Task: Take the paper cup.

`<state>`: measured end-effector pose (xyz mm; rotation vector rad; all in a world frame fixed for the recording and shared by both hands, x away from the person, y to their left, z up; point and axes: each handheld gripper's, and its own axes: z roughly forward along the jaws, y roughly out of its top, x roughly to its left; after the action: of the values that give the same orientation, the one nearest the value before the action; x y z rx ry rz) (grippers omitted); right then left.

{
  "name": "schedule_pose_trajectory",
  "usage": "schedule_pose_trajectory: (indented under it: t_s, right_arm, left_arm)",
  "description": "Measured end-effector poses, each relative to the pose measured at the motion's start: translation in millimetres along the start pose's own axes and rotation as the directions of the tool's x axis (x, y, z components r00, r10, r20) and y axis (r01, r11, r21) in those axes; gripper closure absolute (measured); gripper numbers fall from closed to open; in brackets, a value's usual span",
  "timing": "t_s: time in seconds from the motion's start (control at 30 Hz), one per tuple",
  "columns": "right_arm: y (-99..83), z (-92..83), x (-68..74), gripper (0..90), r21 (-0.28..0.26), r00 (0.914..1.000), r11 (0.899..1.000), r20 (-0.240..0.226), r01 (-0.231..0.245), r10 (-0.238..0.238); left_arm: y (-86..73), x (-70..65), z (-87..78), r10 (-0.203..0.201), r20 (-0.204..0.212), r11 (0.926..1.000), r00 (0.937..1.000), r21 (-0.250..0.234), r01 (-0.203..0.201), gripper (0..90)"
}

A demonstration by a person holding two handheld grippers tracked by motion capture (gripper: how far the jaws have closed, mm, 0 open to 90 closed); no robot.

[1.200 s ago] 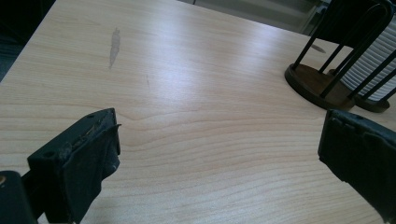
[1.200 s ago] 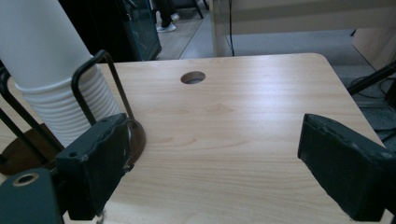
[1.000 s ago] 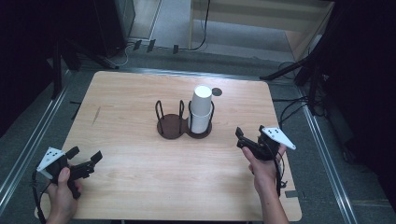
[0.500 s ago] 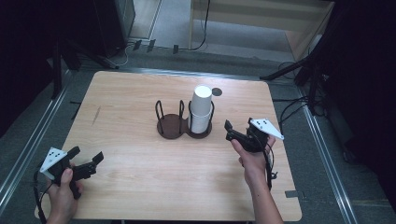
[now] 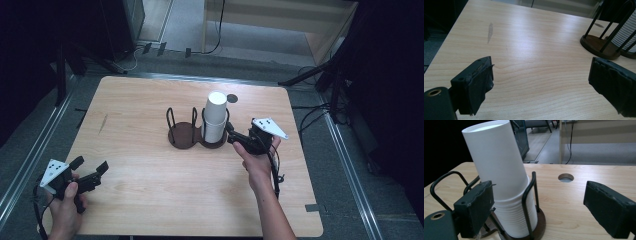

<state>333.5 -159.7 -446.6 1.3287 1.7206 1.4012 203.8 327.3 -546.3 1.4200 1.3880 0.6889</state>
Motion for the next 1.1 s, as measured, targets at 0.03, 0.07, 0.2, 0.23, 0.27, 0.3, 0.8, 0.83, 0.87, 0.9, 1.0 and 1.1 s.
schedule_pose_trajectory:
  t_s: [0.03,0.07,0.2,0.23,0.27,0.3,0.8,0.83,0.87,0.9,1.0,1.1]
  right_arm:
    - [0.4,1.1,1.6,9.5,0.003,1.0000,1.000,-0.003,-0.001,0.001]
    - [0.9,2.9,3.3,9.5,0.003,1.0000,1.000,-0.005,0.003,-0.003]
    - [2.9,9.0,10.3,9.5,0.002,0.9997,1.000,-0.022,0.000,0.000]
    - [3.5,11.1,12.3,9.5,0.003,0.9996,1.000,-0.027,0.003,-0.003]
    - [3.9,12.6,14.0,9.5,0.006,0.9996,1.000,-0.029,0.004,-0.004]
    - [4.3,14.2,15.3,9.5,0.005,0.9995,1.000,-0.030,0.006,-0.006]
    - [7.2,38.8,29.9,9.7,0.030,0.9982,0.999,-0.057,0.021,-0.019]
    - [7.1,40.3,31.2,9.7,0.032,0.9982,0.999,-0.057,0.021,-0.019]
    - [6.9,42.3,32.6,9.7,0.033,0.9981,0.999,-0.058,0.025,-0.023]
    - [6.8,43.9,33.7,9.7,0.037,0.9980,0.999,-0.059,0.026,-0.024]
    - [6.8,48.2,37.0,9.8,0.046,0.9977,0.999,-0.062,0.029,-0.026]
    - [7.6,51.9,39.0,10.8,0.047,0.9974,0.998,-0.066,0.029,-0.026]
  left_arm:
    - [0.0,-0.8,0.2,0.007,-0.007,1.0000,0.9999,0.002,-0.007,6.5]
    - [0.0,-1.0,0.5,0.009,-0.010,0.9999,0.9999,0.006,-0.009,6.5]
    - [0.3,1.2,1.2,-0.009,0.007,0.9998,0.9999,0.019,0.009,6.5]
    - [0.5,1.4,1.2,-0.015,0.009,0.9997,0.9998,0.021,0.015,6.4]
    - [0.5,1.9,1.0,-0.019,0.014,0.9996,0.9997,0.022,0.018,6.4]
    - [0.5,2.3,0.9,-0.021,0.017,0.9996,0.9996,0.021,0.020,6.4]
    - [0.9,2.4,2.1,-0.019,0.031,0.9989,0.9993,0.044,0.018,0.0]
    - [0.9,2.4,2.2,-0.020,0.031,0.9988,0.9993,0.044,0.018,0.0]
    - [0.9,2.4,2.2,-0.019,0.033,0.9989,0.9993,0.044,0.018,0.0]
    - [0.9,2.3,2.3,-0.019,0.033,0.9989,0.9993,0.044,0.018,0.0]
    - [0.9,2.4,2.3,-0.018,0.036,0.9989,0.9992,0.043,0.017,0.0]
    - [0.8,2.5,2.2,-0.018,0.039,0.9990,0.9991,0.042,0.017,0.0]
